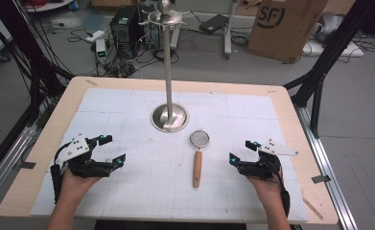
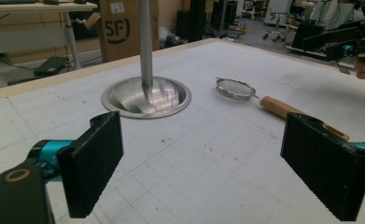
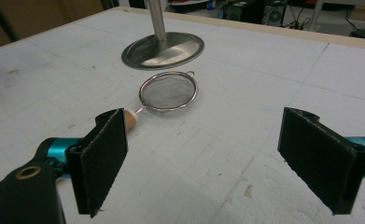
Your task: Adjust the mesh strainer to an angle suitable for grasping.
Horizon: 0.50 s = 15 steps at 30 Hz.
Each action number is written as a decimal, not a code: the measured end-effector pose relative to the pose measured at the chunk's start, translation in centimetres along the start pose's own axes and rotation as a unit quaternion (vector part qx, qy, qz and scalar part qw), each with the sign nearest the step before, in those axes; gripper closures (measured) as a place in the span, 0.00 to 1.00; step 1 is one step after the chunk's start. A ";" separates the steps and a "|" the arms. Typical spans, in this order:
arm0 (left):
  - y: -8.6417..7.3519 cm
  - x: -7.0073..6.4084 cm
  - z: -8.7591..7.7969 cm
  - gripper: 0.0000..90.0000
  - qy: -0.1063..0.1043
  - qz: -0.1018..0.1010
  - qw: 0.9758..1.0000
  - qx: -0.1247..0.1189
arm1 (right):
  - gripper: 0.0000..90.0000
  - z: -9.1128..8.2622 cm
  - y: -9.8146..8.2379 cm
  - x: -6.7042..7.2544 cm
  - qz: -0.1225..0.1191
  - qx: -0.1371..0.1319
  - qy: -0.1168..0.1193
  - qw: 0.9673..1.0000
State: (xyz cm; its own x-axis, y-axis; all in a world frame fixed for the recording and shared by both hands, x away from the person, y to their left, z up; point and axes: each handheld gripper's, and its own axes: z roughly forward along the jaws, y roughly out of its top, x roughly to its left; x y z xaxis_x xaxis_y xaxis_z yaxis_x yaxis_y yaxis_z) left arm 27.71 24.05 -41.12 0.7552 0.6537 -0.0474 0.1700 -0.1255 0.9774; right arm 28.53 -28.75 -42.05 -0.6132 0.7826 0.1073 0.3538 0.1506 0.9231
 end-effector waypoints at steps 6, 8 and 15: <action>-0.1 0.0 0.1 0.15 -0.001 0.002 1.000 0.004 | 0.17 0.1 0.1 0.2 0.006 -0.003 0.010 1.000; -0.1 -0.1 0.1 0.15 0.000 0.002 1.000 0.005 | 0.17 0.2 0.1 0.4 0.009 -0.002 0.011 1.000; -0.1 0.0 0.1 0.15 0.000 0.000 1.000 0.007 | 0.17 1.2 0.2 1.5 -0.002 0.016 0.028 0.999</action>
State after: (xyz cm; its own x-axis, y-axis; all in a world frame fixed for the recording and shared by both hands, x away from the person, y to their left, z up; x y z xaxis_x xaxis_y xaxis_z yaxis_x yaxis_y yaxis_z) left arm 27.76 23.98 -41.27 0.7550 0.6541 -0.0466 0.1786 -0.1368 0.9744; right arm 28.54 -26.86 -42.11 -0.6521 0.7477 0.1256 0.3738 0.1730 0.9112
